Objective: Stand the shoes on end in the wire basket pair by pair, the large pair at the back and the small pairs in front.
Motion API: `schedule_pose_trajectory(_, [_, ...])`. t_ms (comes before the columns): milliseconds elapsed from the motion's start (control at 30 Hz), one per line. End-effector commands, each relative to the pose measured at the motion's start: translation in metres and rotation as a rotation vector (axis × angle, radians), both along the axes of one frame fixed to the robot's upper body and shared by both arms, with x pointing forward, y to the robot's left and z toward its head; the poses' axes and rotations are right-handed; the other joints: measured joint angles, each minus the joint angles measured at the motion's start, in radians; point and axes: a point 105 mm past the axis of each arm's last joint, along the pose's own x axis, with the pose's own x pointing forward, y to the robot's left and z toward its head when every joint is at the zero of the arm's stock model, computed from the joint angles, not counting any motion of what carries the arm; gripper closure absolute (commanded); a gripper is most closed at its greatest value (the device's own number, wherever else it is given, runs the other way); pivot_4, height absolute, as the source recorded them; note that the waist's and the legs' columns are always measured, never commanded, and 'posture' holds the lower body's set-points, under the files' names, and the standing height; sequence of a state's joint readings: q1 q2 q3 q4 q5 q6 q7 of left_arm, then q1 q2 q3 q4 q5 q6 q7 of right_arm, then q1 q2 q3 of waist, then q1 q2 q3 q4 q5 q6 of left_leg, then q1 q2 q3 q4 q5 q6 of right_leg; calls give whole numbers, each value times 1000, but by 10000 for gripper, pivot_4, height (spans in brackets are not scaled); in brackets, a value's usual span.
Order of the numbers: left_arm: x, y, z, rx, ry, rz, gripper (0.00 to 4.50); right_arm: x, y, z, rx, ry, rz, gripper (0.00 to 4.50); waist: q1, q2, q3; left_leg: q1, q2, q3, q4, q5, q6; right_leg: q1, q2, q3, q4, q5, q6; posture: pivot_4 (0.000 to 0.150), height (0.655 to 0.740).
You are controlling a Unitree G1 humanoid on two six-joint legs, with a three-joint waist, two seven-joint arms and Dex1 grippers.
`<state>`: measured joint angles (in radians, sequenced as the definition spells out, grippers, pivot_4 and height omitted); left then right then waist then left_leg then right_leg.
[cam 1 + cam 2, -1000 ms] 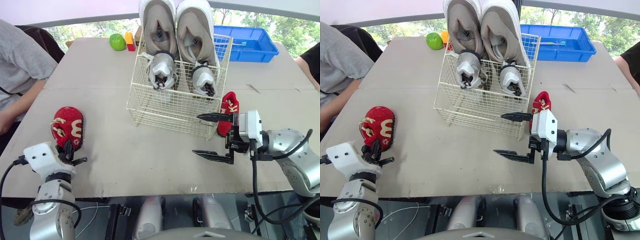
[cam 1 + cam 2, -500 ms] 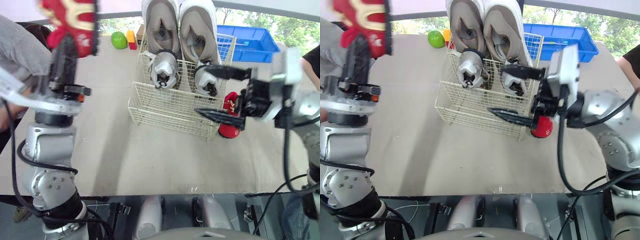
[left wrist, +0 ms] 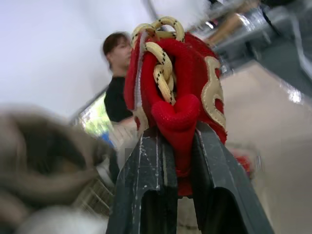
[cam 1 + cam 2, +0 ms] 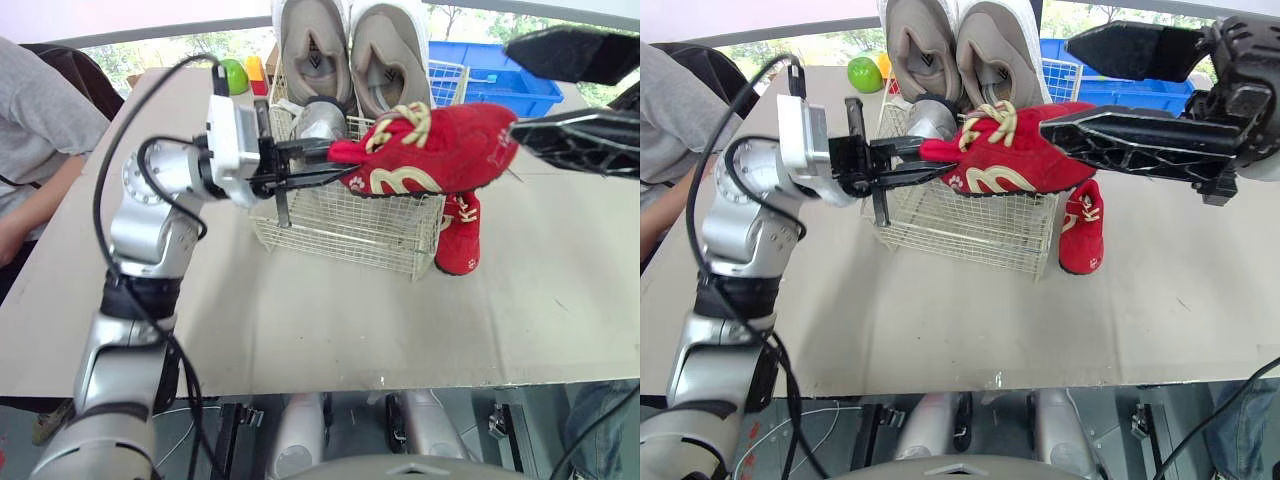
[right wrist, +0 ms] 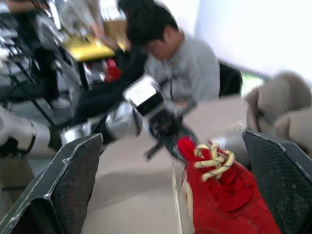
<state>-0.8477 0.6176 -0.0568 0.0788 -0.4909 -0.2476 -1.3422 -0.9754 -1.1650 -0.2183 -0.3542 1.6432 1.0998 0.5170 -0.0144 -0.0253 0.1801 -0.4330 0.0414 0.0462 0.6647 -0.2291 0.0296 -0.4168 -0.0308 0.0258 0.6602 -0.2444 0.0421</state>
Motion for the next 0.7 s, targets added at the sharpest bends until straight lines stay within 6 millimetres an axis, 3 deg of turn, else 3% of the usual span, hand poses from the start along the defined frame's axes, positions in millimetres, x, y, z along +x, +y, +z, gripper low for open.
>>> schedule_pose_trajectory(33, [-7,-5,0,55,-267,-89,43395,22,0,-25,-118,108,-84,0,-1,0,0,0,0,1,0,0,0,0,0,1,0,0,0,1500,7400])
schedule_pose_trajectory(167, [-10,-6,4,29,-465,-148,43395,30,-5,-42,-98,300,-23,0,4,0,0,-2,1,2,1,0,1,-3,-1,2,1,0,1,1500,7400])
schedule_pose_trajectory(500, [-15,-6,2,18,-581,-185,43395,40,-4,-61,-113,631,50,0,2,1,0,-7,5,1,3,-1,1,-6,0,0,2,1,1,1500,7400])
schedule_pose_trajectory(700, [-19,-5,7,-12,-591,-185,43396,39,-2,-63,-93,719,105,27317,4,1,0,-8,5,0,4,-1,1,-6,0,-1,2,1,1,1500,7400])
